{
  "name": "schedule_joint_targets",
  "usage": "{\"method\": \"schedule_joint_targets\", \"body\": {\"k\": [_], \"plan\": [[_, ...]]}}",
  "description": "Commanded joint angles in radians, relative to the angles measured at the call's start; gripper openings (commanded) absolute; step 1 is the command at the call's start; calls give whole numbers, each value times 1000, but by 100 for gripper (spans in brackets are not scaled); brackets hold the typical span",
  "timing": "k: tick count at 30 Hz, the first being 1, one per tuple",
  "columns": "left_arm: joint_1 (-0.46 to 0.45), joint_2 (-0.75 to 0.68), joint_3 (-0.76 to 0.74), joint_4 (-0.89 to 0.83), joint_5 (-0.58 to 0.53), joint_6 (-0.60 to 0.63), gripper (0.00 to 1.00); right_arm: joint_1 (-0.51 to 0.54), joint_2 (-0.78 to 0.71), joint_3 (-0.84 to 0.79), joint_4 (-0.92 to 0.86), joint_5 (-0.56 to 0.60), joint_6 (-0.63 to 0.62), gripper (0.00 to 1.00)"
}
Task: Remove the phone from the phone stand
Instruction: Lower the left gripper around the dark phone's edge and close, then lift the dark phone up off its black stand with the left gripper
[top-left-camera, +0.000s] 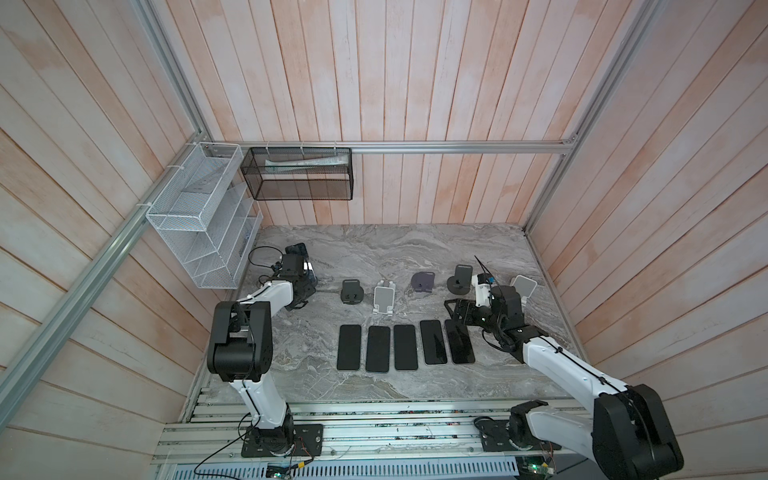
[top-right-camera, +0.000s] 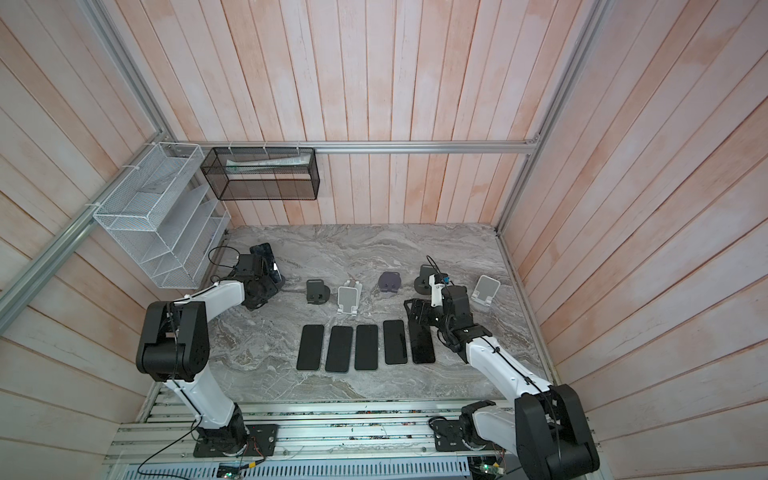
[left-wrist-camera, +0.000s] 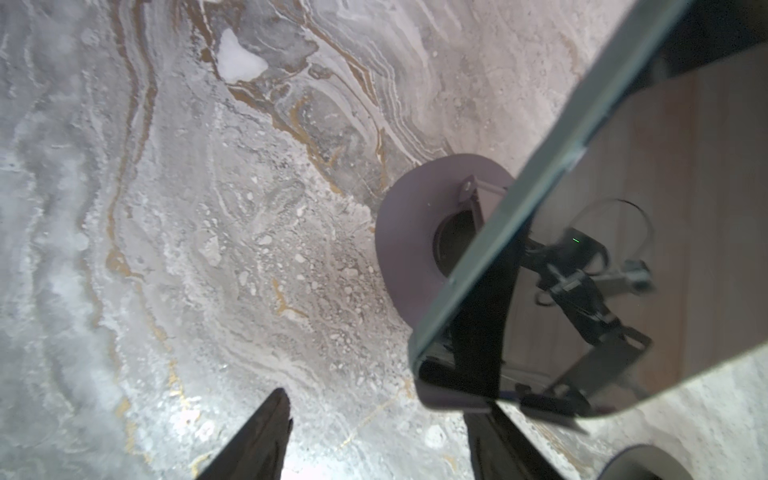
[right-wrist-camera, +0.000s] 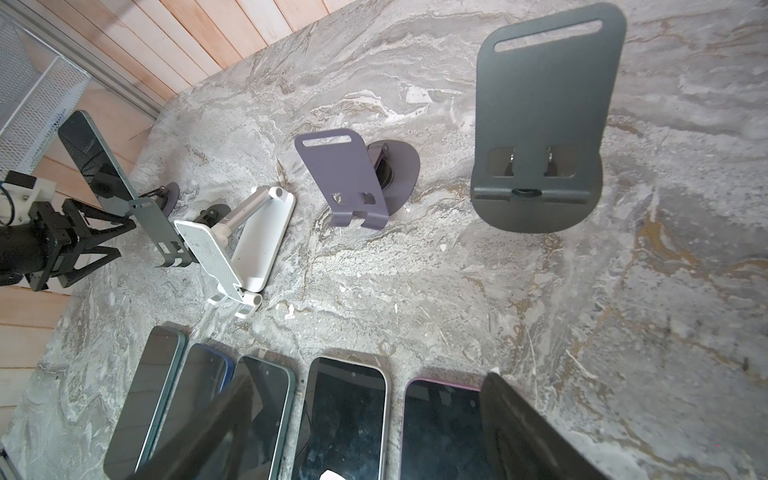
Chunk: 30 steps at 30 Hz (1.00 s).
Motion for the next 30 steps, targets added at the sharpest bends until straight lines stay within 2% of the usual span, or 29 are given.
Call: {"method": "schedule_joint_targets", "body": {"k": [1, 11, 16, 20, 23, 25, 30], "plan": [[11, -15, 2, -10, -32, 19, 69, 7, -1, 21, 1, 5, -14, 87], [14, -106, -23, -59, 26, 24, 69, 5, 1, 21, 6, 9, -17, 87], [9, -297, -100, -104, 164, -6, 69, 7, 1, 24, -6, 9, -21, 87], [9, -427, -71, -129, 167, 52, 75, 7, 9, 24, 5, 8, -19, 87], [9, -383, 81, -206, 149, 121, 84, 7, 30, 33, 6, -4, -20, 88], [9, -310, 193, -257, 116, 161, 97, 6, 35, 37, 0, -6, -23, 88], [8, -110, 406, -323, 14, 231, 100, 7, 4, 32, -21, 44, -24, 91]]}}
